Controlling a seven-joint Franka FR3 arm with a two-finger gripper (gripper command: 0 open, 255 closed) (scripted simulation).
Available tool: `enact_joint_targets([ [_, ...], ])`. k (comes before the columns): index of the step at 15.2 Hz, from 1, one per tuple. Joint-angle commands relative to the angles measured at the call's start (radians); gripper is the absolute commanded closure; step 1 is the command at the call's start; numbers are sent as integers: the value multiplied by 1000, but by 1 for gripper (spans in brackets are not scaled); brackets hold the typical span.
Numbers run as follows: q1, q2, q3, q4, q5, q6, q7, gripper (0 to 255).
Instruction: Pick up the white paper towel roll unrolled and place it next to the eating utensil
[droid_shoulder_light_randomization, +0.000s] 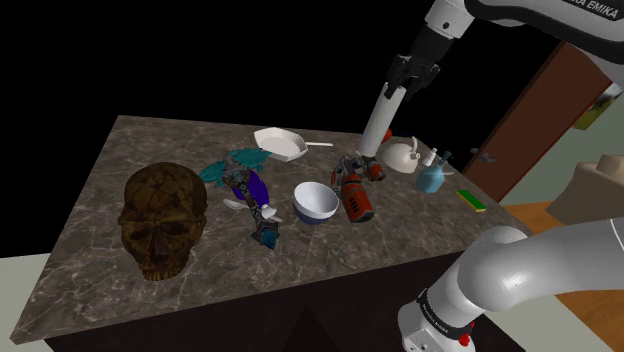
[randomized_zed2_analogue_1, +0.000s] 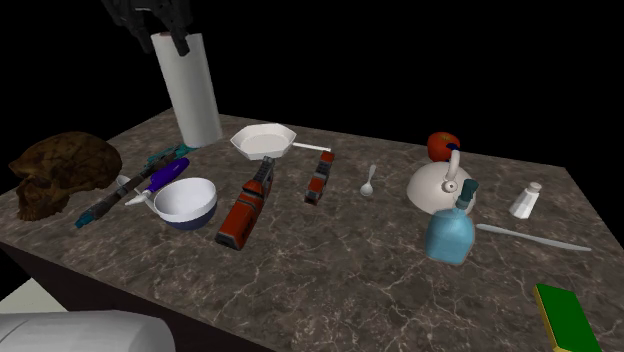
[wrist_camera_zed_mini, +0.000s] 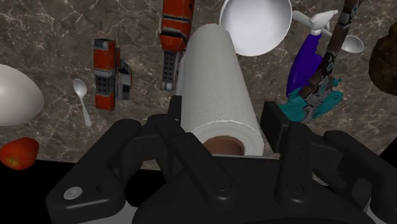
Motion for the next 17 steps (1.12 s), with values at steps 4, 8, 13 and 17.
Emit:
enact_joint_targets([
  [4, 30, 23, 102, 19, 30, -4, 125, 255],
  [8, 52, 55, 183, 52, 49, -9, 224, 255],
  [13, 76, 119, 285, 118, 62, -16, 349, 255],
  [17, 94, 191, 369, 192, 58, -25, 453, 255],
])
